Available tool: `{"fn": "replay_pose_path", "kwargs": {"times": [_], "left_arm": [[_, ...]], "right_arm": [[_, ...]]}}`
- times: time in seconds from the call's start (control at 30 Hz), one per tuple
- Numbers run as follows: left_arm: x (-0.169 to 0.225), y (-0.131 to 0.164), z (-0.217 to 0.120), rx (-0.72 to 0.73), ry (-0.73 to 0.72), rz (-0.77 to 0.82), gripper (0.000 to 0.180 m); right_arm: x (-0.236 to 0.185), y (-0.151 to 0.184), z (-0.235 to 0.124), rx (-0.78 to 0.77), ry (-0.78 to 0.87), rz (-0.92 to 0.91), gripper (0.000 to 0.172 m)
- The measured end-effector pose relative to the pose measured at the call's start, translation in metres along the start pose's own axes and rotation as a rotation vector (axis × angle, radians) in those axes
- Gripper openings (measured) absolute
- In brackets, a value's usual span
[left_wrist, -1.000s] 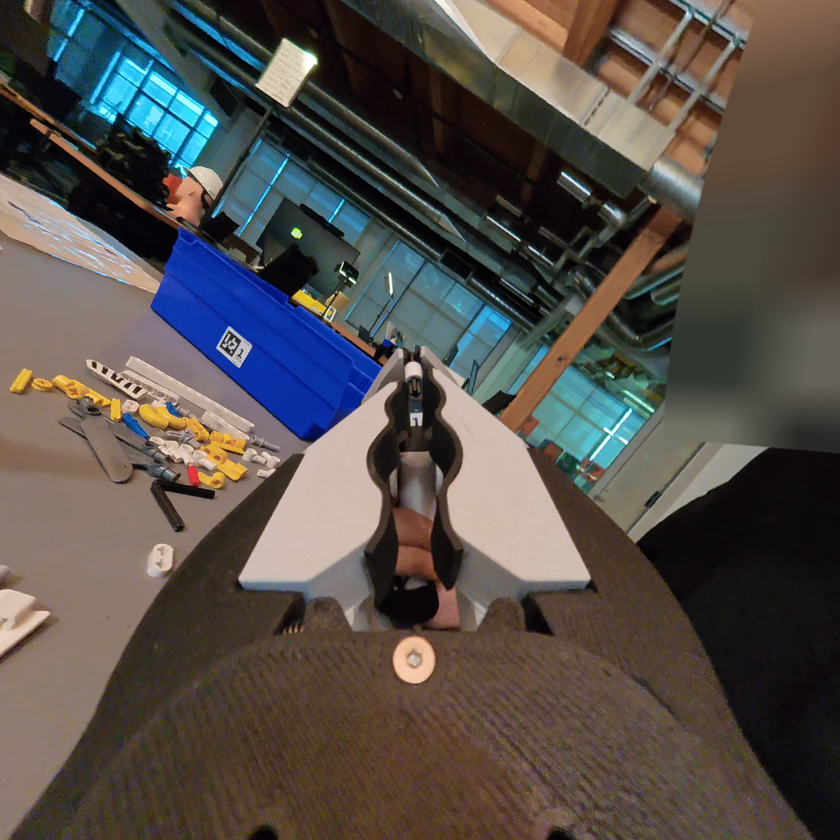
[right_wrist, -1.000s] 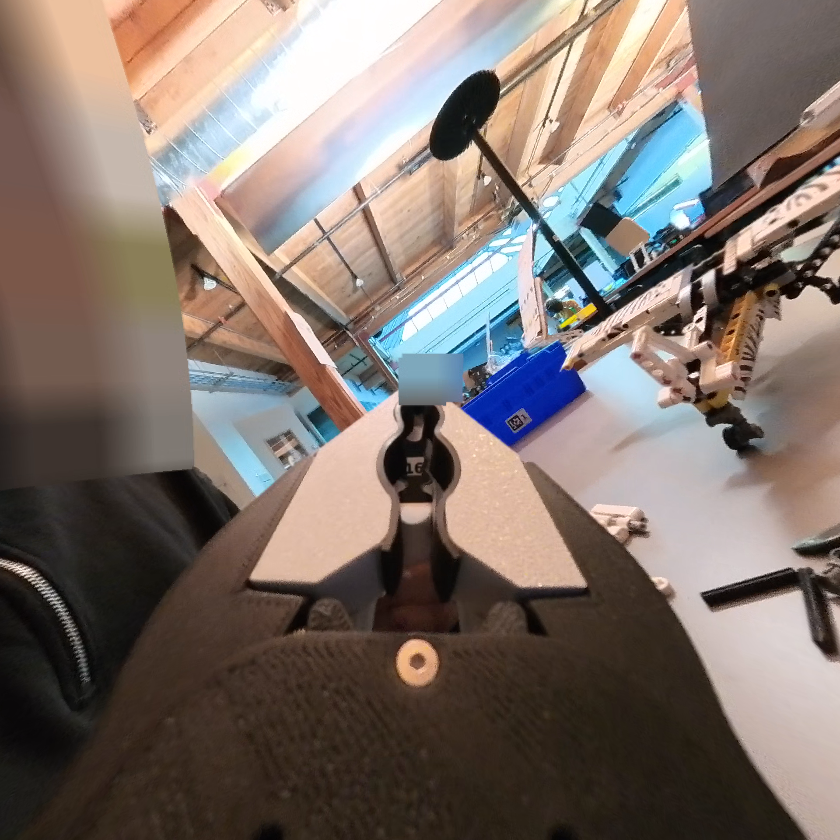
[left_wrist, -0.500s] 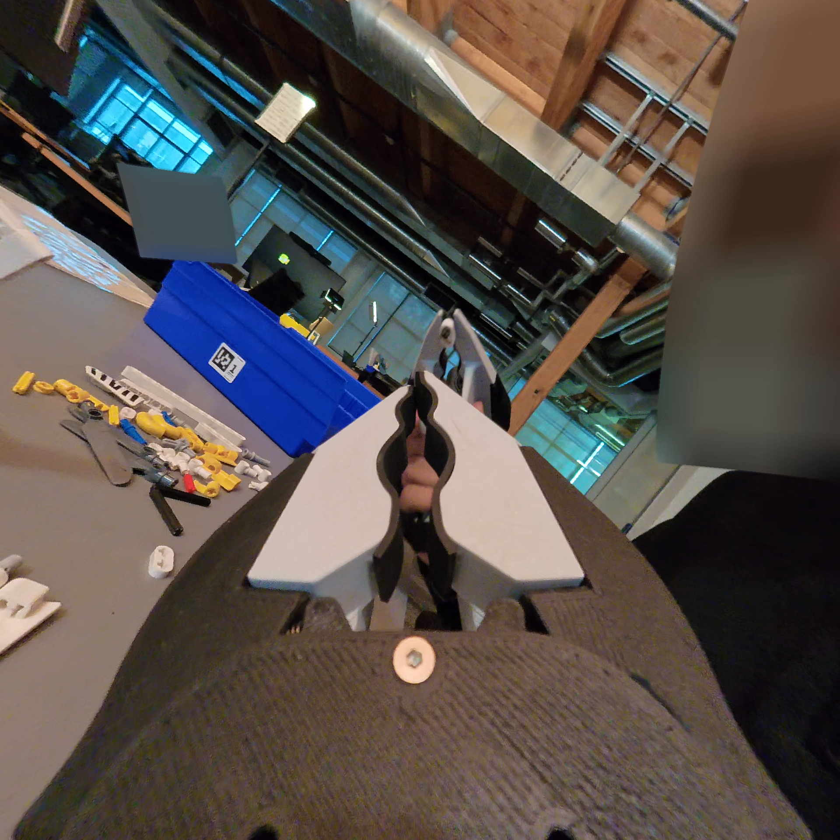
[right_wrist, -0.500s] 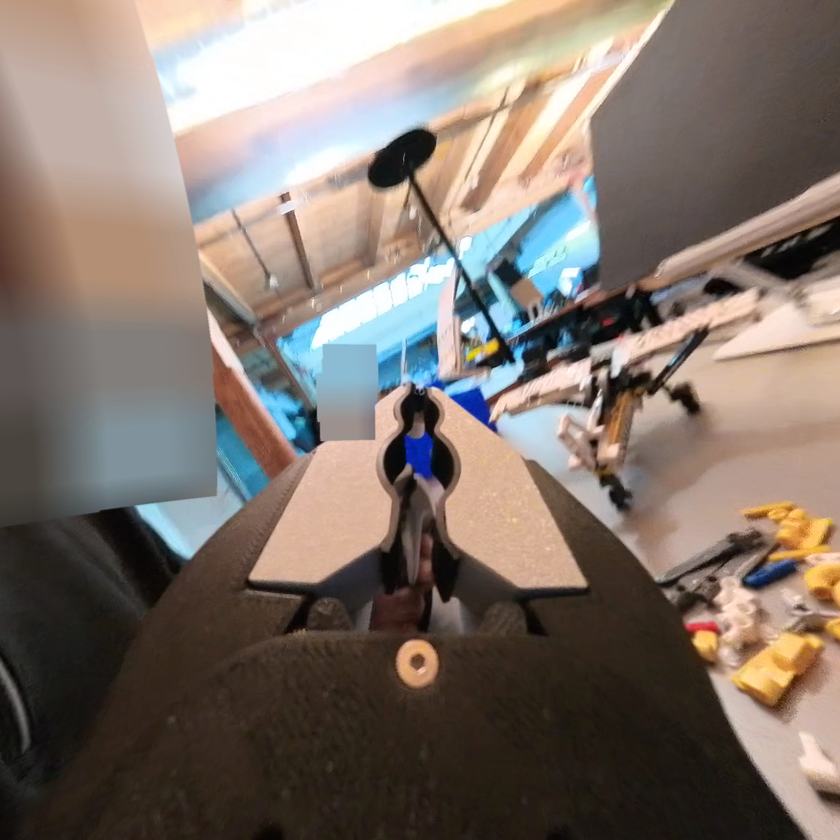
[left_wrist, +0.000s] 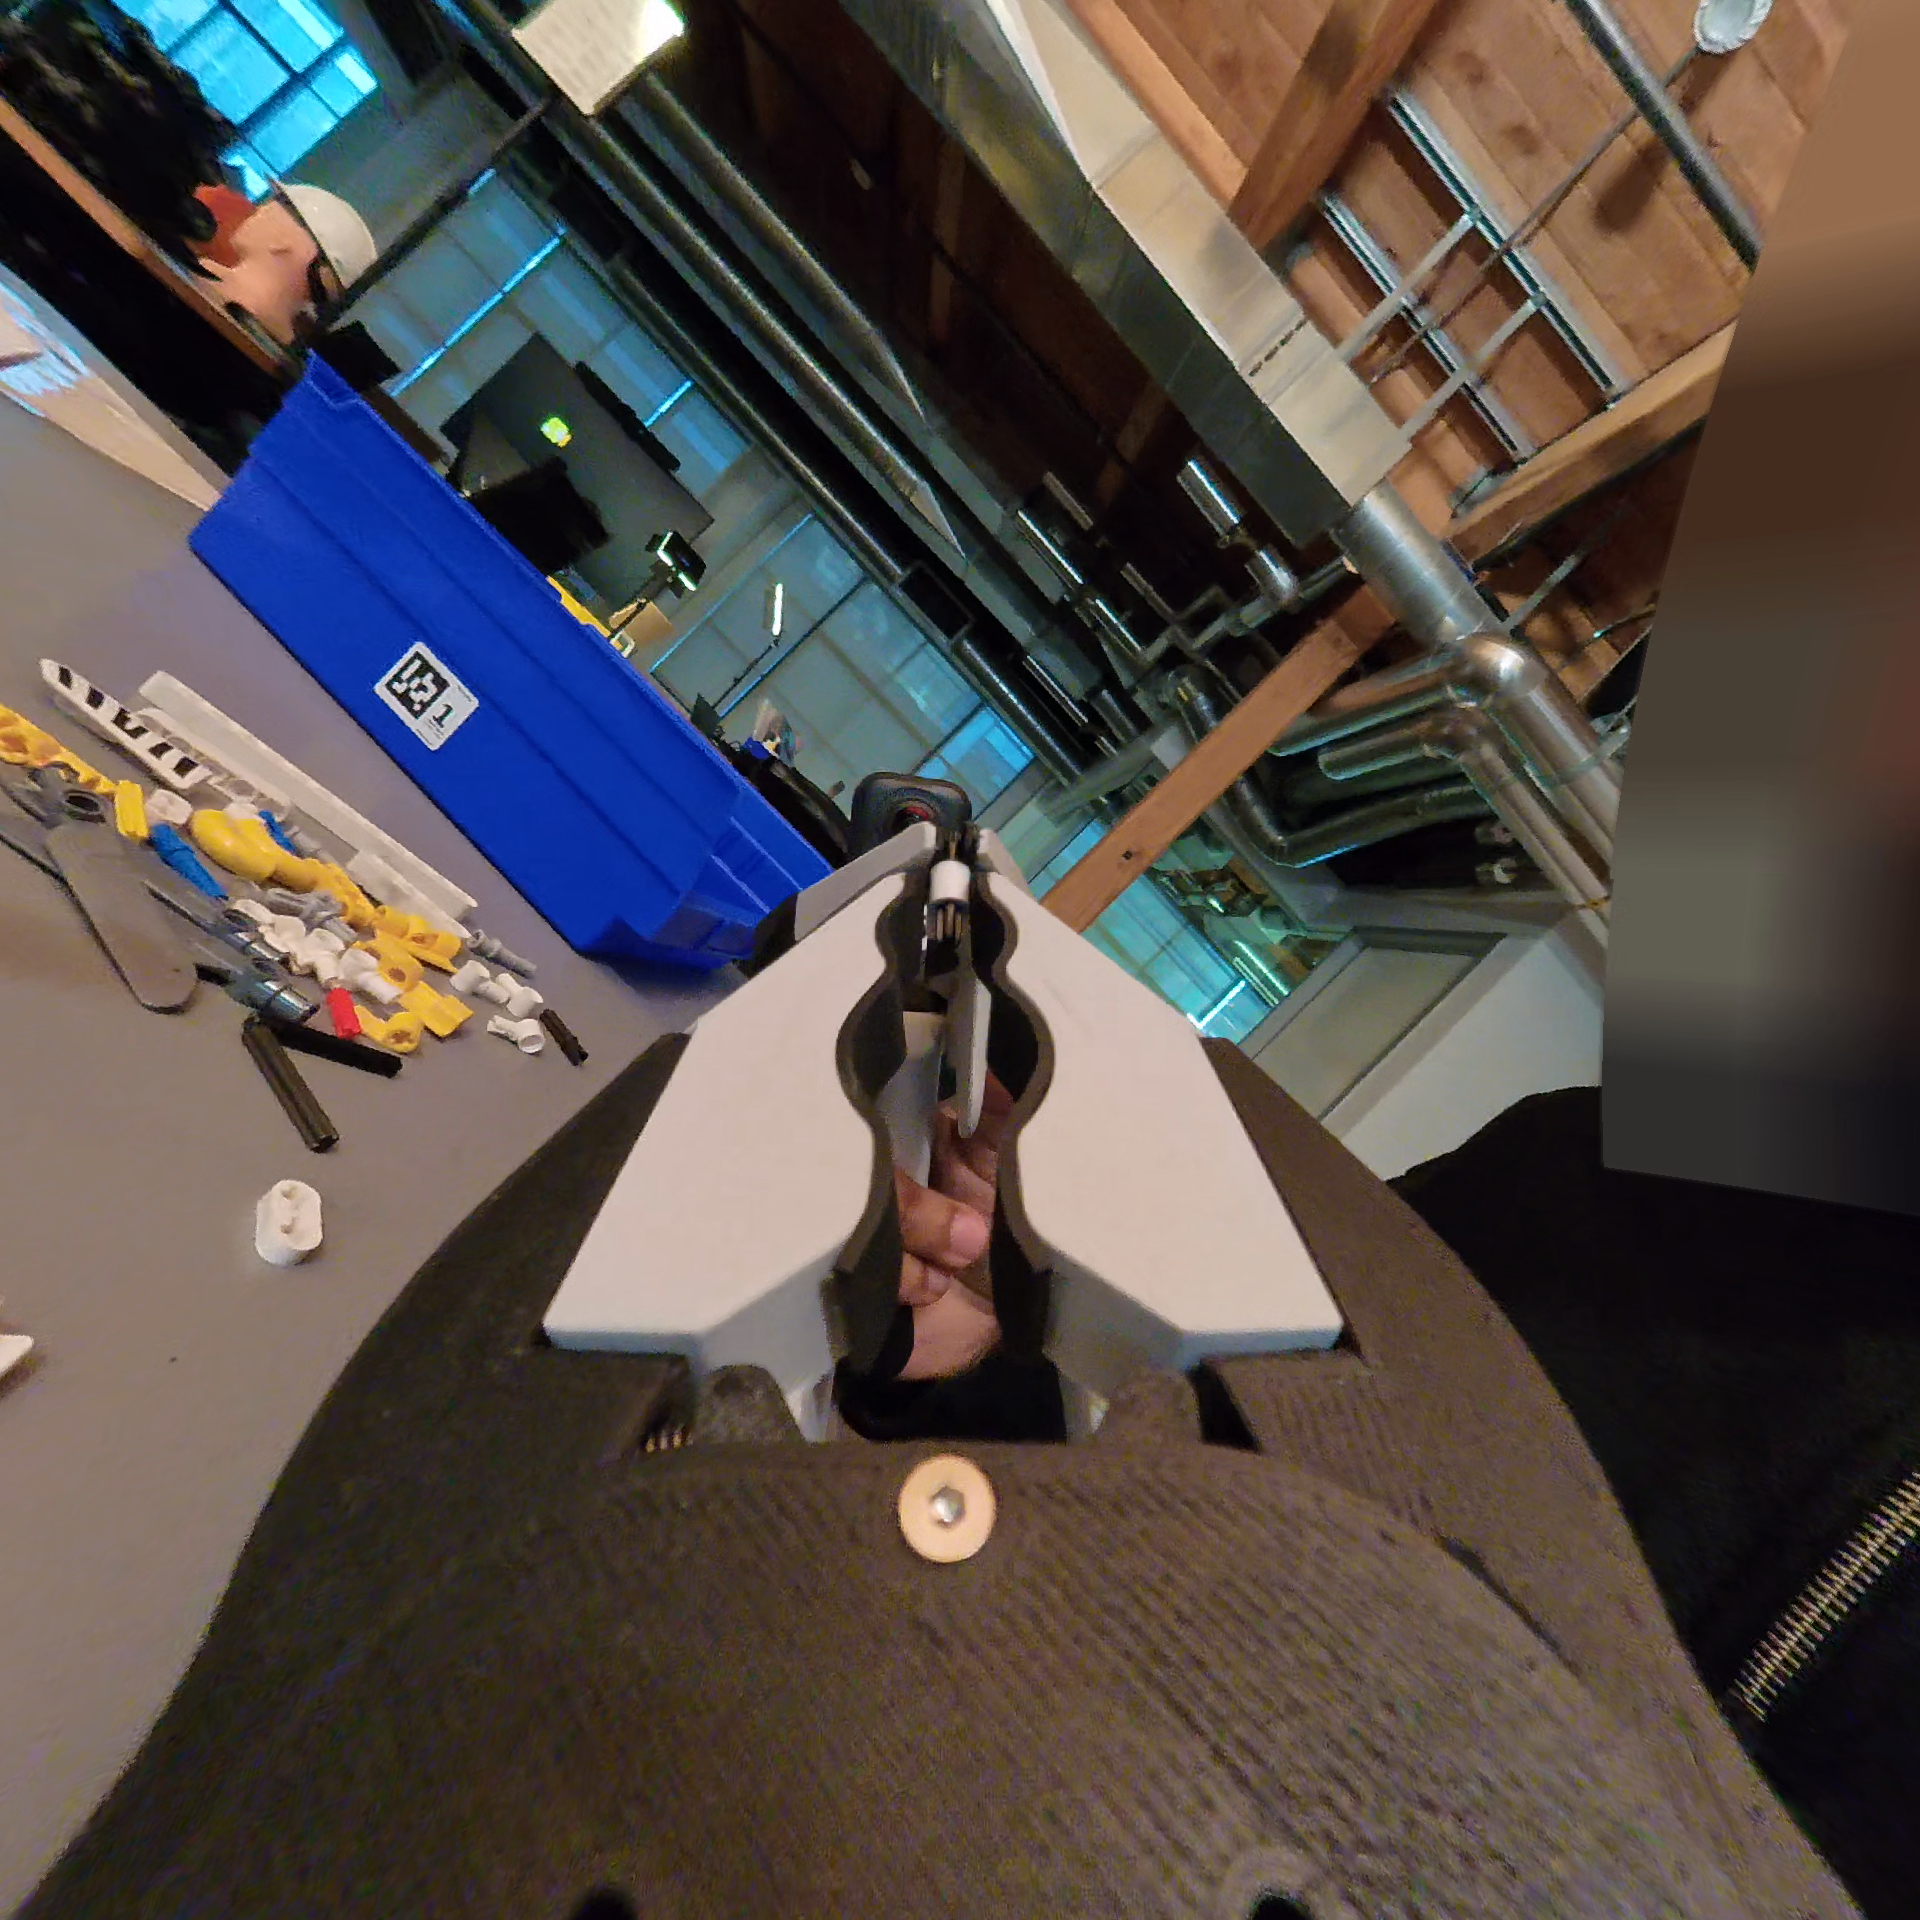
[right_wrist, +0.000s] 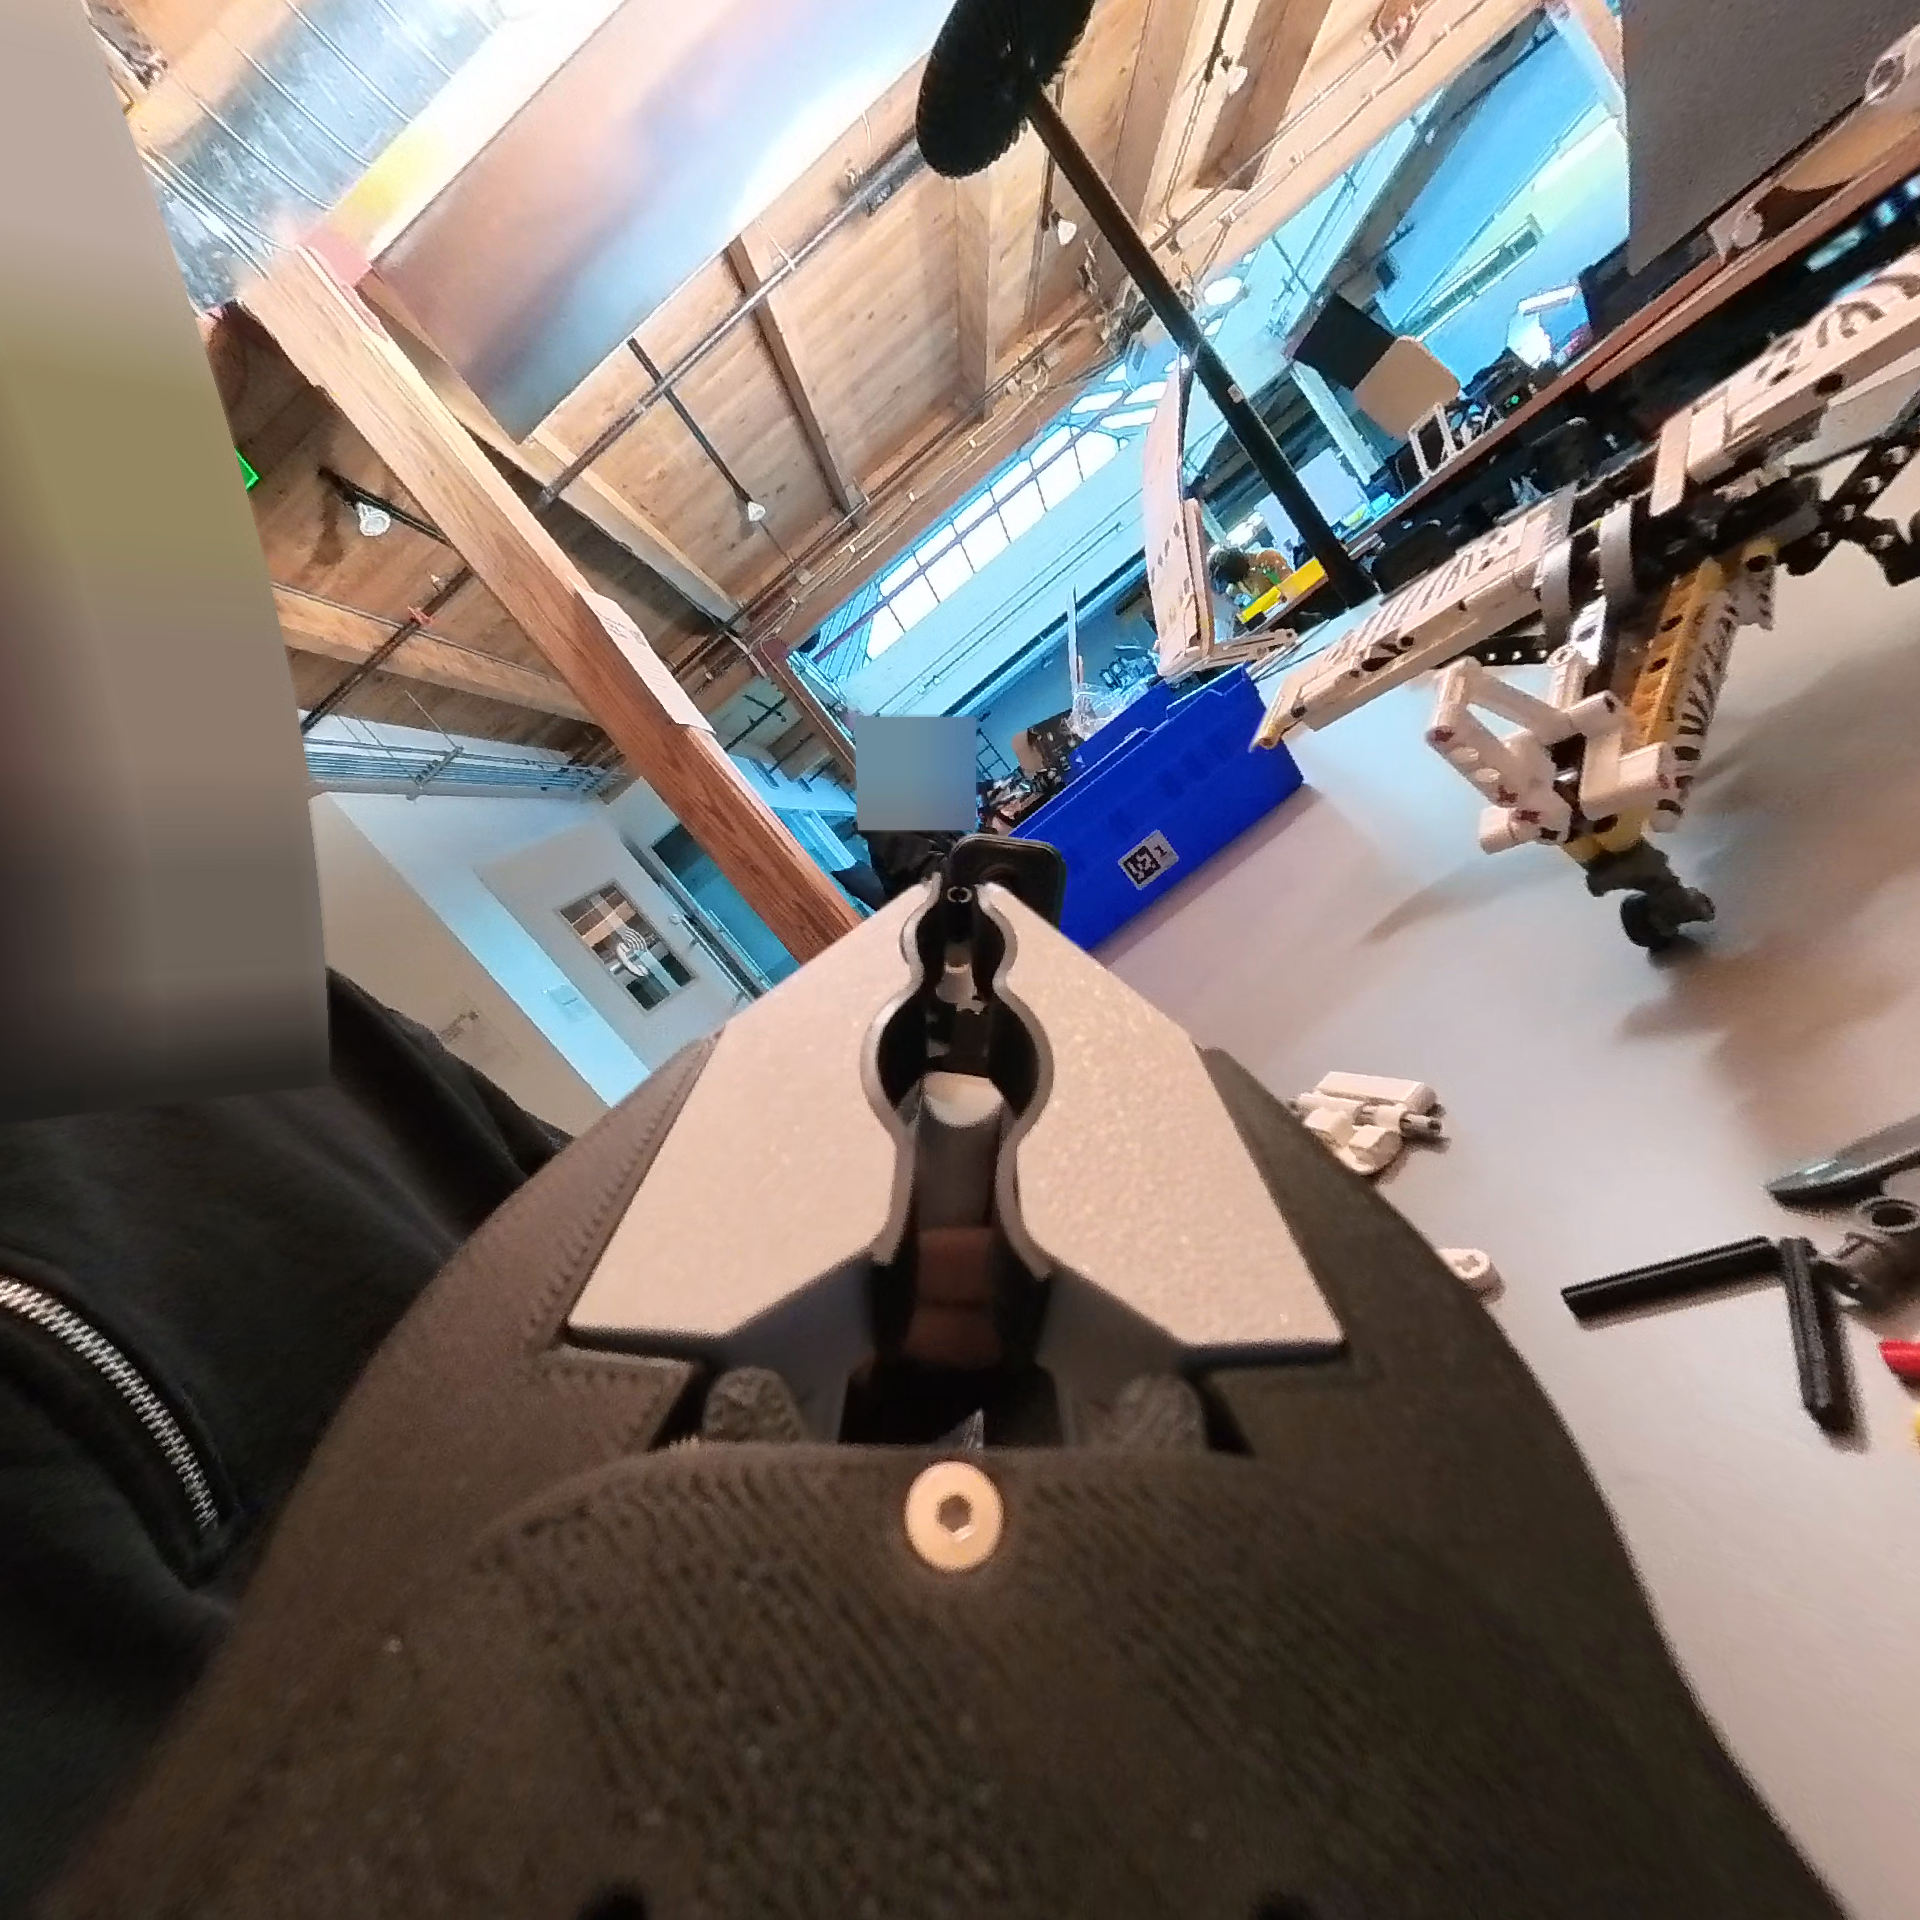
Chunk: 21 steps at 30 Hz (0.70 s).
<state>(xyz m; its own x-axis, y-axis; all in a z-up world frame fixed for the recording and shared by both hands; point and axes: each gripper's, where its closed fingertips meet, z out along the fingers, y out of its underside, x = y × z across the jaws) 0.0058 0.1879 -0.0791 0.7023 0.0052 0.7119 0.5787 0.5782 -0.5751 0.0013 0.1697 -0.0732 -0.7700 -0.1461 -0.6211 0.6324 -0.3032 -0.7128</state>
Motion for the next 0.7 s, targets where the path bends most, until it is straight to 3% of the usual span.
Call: {"fn": "replay_pose_path", "kwargs": {"times": [0.33,0.7], "left_arm": [[0.000,0.002,0.002,0.031,-0.064,0.050,0.006],[0.017,-0.004,0.004,0.081,-0.010,0.004,0.007]], "right_arm": [[0.000,-0.006,-0.002,0.080,0.048,-0.010,0.000],[-0.015,-0.015,0.002,0.137,0.056,-0.013,0.000]]}}
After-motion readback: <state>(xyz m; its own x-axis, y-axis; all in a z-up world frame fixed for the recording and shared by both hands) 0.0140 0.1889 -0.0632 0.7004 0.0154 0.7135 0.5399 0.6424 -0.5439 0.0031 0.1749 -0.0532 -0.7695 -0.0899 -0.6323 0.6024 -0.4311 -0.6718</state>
